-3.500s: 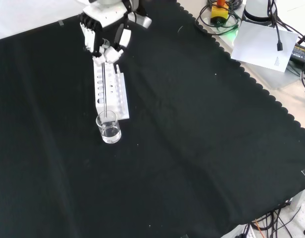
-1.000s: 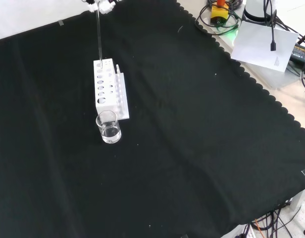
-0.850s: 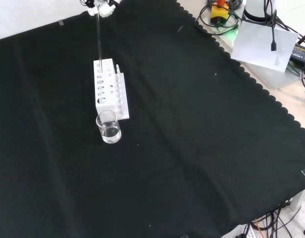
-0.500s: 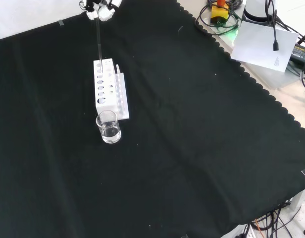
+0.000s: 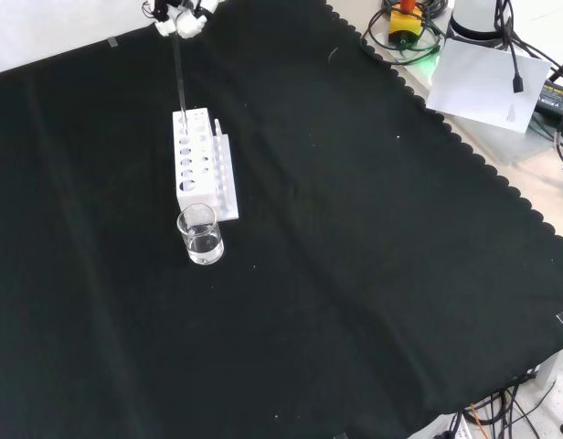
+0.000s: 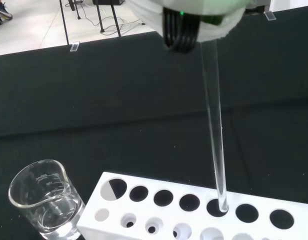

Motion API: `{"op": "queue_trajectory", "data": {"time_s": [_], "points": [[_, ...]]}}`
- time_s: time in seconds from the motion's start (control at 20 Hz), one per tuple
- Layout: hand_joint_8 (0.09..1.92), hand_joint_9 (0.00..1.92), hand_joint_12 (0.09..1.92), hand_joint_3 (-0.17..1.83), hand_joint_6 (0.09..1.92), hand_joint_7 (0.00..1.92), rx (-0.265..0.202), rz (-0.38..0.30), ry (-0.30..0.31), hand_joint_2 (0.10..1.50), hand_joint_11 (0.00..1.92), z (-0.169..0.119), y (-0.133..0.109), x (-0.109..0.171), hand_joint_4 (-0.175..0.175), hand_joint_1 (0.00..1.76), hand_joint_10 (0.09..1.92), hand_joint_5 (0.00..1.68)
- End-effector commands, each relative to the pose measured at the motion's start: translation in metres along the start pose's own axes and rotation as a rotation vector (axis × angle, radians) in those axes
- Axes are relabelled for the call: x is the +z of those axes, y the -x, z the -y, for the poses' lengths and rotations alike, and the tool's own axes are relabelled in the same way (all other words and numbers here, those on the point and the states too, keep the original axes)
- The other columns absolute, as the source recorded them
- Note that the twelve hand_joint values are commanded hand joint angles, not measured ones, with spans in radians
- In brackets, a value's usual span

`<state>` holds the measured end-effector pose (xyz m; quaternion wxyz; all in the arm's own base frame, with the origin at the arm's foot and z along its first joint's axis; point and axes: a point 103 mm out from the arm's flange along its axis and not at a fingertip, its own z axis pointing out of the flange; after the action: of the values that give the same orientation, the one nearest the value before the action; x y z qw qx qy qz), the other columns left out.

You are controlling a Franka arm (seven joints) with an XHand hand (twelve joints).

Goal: Put the glass rod back on the white test tube rack.

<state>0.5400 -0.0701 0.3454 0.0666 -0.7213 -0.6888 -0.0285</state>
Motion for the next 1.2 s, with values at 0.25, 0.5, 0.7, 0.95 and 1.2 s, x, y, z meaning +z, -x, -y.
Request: {"op": "queue_trajectory", "data": {"time_s": [0.25, 0.5, 0.7, 0.95, 1.2], "points": [[1.06, 1.64, 0.73, 0.5, 0.49, 1.18, -0.012, 0.002, -0.019, 0.79, 1.62, -0.005, -0.006, 0.01, -0.175, 1.31, 0.83, 1.17], [1.06, 1.64, 0.73, 0.5, 0.49, 1.18, -0.007, 0.006, -0.032, 0.79, 1.62, -0.007, -0.003, 0.017, -0.175, 1.31, 0.83, 1.17], [1.07, 1.64, 0.73, 0.5, 0.48, 1.18, -0.008, 0.002, -0.062, 0.79, 1.62, -0.01, 0.0, 0.04, -0.175, 1.31, 0.83, 1.17], [1.06, 1.64, 0.73, 0.5, 0.48, 1.18, -0.021, -0.003, -0.084, 0.79, 1.62, -0.013, -0.003, 0.057, -0.175, 1.31, 0.83, 1.17], [1.07, 1.64, 0.73, 0.5, 0.48, 1.18, -0.031, -0.007, -0.098, 0.79, 1.62, -0.017, -0.007, 0.066, -0.175, 1.31, 0.83, 1.18]]}}
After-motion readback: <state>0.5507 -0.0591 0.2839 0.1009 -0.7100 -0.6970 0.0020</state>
